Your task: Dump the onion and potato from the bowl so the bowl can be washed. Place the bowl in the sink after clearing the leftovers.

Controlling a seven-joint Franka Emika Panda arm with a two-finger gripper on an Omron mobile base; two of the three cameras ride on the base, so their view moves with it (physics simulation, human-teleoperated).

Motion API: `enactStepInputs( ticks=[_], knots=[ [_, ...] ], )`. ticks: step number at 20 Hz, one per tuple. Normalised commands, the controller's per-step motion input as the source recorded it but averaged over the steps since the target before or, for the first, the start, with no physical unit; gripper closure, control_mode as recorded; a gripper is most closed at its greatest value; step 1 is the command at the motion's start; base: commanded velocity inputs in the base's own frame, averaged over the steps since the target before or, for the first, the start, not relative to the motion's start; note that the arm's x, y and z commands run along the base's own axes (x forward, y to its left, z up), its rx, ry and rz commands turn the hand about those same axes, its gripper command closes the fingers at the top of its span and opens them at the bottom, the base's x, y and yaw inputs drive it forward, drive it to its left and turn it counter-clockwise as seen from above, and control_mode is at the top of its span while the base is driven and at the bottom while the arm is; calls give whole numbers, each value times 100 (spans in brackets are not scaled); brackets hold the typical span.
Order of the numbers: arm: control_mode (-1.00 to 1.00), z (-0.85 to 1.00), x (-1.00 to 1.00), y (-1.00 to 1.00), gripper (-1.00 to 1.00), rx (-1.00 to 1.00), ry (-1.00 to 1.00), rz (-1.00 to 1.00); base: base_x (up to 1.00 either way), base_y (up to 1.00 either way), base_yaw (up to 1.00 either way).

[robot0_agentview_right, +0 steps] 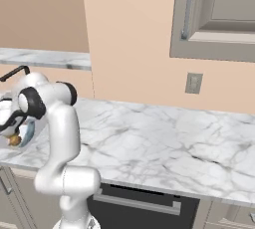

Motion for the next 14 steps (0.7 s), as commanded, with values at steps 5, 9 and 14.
enactStepInputs(
  ticks=[5,9,14],
  knots=[
    [-100,-4,-60,50,100,-25,-13,18,0,0,0],
    [-100,0,-63,54,100,-22,-24,24,0,0,0],
    [-100,10,-15,25,100,-5,-9,8,0,0,0]
  ],
)
